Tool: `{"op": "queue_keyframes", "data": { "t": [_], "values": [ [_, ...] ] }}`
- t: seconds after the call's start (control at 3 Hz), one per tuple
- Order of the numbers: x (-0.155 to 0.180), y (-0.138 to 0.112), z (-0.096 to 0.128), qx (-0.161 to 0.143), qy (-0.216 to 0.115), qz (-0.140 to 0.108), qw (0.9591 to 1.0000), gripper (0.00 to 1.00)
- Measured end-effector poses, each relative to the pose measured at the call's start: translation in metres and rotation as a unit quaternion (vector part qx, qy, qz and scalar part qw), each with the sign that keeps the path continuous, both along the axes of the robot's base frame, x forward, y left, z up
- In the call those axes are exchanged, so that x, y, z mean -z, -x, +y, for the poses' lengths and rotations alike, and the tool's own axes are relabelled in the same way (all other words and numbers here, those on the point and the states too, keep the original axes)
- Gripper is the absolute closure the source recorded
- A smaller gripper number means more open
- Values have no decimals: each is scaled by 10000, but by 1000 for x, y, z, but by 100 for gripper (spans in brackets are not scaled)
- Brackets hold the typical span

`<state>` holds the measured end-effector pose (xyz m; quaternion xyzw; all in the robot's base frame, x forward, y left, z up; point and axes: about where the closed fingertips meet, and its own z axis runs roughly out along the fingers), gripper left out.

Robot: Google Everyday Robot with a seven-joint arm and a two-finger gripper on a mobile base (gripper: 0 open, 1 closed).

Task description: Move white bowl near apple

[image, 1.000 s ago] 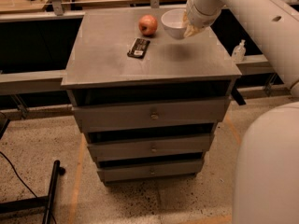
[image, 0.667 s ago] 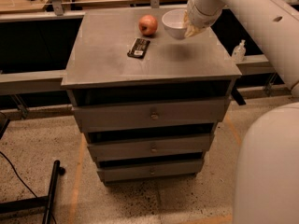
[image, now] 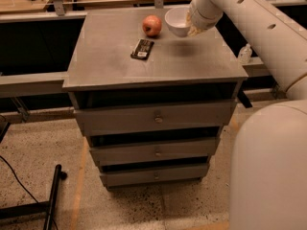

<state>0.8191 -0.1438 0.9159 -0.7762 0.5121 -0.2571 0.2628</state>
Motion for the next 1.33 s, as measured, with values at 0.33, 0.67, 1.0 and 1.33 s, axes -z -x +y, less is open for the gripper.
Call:
{"op": "queue_keyframes", "data": {
  "t": [0.33,0.67,1.0,1.33],
  "values": [
    [9,-23,0,14,-123,-18,9999,100],
    [12,-42,6,10,-240,-52,9997,82],
    [11,-55,16,32,-365,-115,9993,60],
    [13,-57,17,28,-370,-111,9992,36]
  ]
}}
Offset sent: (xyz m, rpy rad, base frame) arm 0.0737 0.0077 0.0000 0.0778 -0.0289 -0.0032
